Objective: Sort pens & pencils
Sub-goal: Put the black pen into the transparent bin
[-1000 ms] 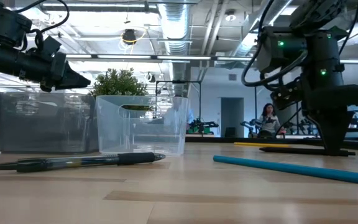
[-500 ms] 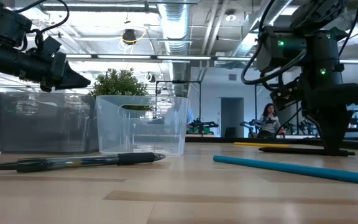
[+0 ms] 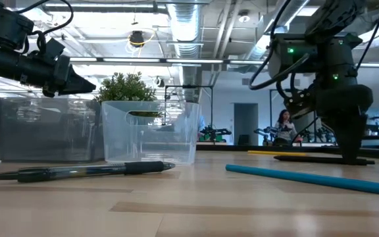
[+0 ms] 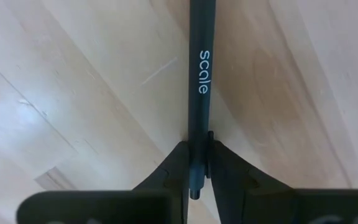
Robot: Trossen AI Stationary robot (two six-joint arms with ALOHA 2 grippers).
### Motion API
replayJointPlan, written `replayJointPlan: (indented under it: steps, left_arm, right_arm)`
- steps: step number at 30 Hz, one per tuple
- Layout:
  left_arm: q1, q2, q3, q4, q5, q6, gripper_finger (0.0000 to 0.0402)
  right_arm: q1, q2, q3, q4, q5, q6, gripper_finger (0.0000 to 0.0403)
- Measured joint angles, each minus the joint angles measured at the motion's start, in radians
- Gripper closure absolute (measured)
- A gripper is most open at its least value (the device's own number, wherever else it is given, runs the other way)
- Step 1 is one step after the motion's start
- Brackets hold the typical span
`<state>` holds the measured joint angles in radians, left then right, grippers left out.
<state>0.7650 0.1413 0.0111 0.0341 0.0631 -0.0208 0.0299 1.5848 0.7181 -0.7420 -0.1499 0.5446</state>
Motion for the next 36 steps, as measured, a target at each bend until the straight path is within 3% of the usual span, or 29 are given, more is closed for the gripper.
replayJointPlan:
  steps: [19, 31, 36]
  left_arm:
    - [0.000, 0.003, 0.000, 0.000, 0.000, -0.002, 0.0267]
    - [0.000, 0.003, 0.000, 0.000, 0.000, -0.002, 0.0267]
    - [0.000, 0.003, 0.000, 0.000, 0.000, -0.002, 0.0267]
  right_arm:
    - [0.001, 0.016, 0.118, 0.038, 0.030, -0.037, 0.0332]
    - [-0.022, 0.011, 0.287, 0.048, 0.047, -0.097, 0.0331]
    - [-0.037, 0.010, 0.350, 0.139, 0.045, -0.112, 0.0331]
